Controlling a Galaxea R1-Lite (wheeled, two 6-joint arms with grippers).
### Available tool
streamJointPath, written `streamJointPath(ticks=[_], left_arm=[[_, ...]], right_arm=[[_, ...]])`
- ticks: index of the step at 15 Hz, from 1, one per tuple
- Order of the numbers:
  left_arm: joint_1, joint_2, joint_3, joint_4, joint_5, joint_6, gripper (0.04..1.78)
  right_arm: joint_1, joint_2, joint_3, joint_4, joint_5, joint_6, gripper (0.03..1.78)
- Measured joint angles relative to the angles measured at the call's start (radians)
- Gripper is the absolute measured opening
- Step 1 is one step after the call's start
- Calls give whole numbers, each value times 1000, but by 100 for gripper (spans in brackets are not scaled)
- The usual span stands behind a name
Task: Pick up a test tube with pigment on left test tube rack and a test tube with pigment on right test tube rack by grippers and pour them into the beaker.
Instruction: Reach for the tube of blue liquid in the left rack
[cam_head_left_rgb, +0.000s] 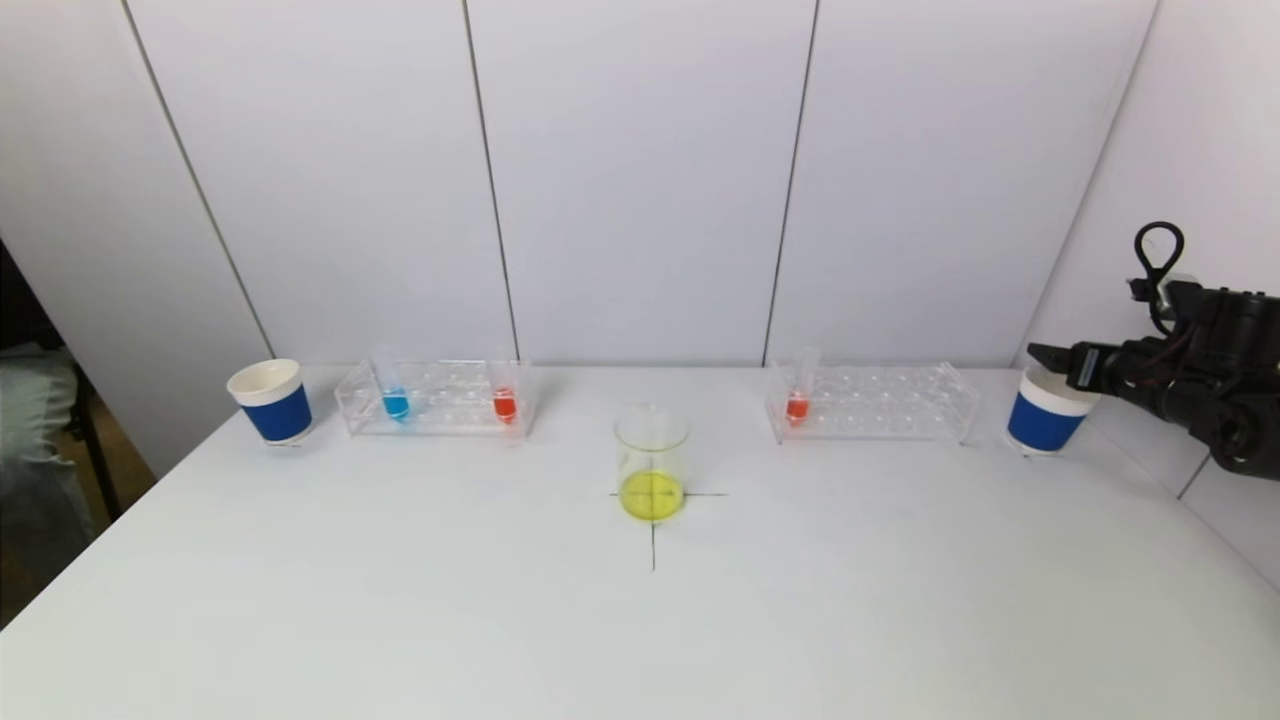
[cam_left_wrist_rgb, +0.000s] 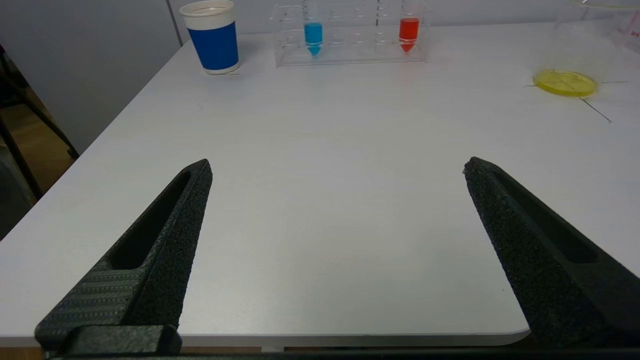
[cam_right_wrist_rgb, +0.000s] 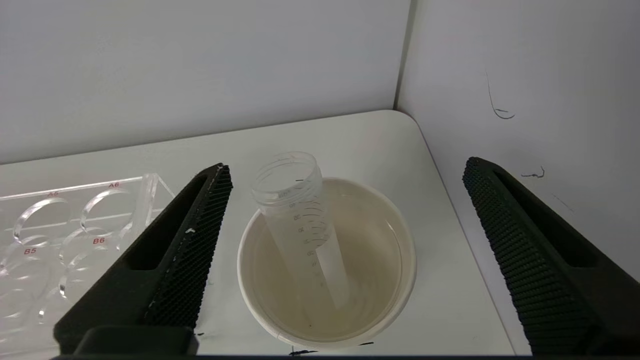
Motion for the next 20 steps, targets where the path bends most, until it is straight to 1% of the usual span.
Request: streamJointPath(ticks=[2, 8, 11, 14, 16, 18, 20], left_arm=[[0, 0, 0, 0, 0, 0, 176], [-1, 0, 0, 0, 0, 0, 176], [0, 0, 0, 0, 0, 0, 176], [0, 0, 0, 0, 0, 0, 176], [0, 0, 0, 0, 0, 0, 176], [0, 0, 0, 0, 0, 0, 176], [0, 0, 0, 0, 0, 0, 176]], right_arm=[[2, -7, -2, 1, 1, 0, 177], [9, -79, 4, 6, 1, 2, 177], [14, -159, 40, 17, 19, 2, 177], [27, -270, 106, 19, 40, 3, 177], [49, -359, 171, 20, 47, 3, 177], [80, -451, 238, 19, 49, 5, 177], [127, -545, 312, 20, 49, 9, 177]])
